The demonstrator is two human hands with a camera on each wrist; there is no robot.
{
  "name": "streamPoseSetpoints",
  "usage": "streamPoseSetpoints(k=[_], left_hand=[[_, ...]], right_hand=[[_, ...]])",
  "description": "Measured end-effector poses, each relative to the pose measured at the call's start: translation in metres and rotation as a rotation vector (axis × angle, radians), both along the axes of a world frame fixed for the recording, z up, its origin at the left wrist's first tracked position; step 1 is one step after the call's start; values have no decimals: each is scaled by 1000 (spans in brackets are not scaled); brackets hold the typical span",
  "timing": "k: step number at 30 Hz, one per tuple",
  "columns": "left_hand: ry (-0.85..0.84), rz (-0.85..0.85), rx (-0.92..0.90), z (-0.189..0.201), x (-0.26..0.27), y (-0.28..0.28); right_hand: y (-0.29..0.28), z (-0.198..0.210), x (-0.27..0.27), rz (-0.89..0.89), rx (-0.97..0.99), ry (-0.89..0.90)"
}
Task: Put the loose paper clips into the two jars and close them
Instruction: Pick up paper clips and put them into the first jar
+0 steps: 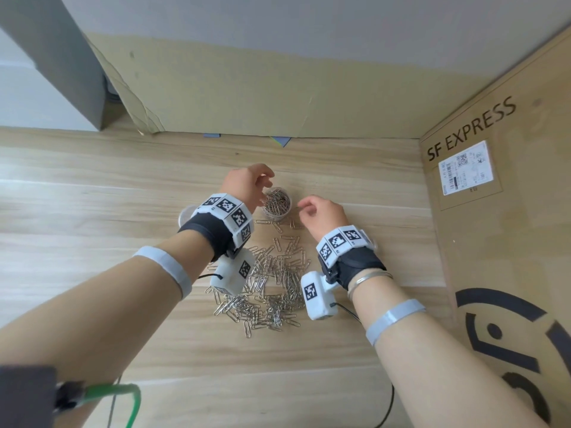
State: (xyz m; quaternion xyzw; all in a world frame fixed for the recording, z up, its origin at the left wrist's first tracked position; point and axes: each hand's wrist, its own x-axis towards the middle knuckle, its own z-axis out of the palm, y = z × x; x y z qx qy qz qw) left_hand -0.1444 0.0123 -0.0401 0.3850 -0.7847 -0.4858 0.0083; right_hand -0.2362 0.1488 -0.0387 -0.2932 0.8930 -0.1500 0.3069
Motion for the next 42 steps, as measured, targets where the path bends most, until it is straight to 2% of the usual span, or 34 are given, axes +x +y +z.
streamPoseSetpoints(k=[4, 8, 11, 15, 18, 21, 25, 30, 42], left_hand=[[-69, -29, -208, -13, 7, 0], [-227, -41, -201, -22, 19, 7], [-402, -252, -169, -25, 34, 18], [-414, -459, -144, -18, 47, 35], [-486, -586, -178, -11, 47, 42], [-525, -623, -167, -7, 51, 42], [-572, -687, -219, -12, 68, 44], [-590, -642, -320, -24, 79, 60], [-438, -474, -206, -27, 62, 65]], right_hand=[[3, -9, 13, 75, 141, -28], [8, -20, 33, 109, 171, 14], [12, -24, 46, 135, 137, 0], [16, -23, 57, 243, 131, -40], [16, -17, 60, 288, 153, -103], [20, -14, 59, 246, 159, -52], [32, -12, 60, 204, 355, 9], [36, -16, 79, 174, 357, 17], [22, -21, 79, 278, 156, 25]])
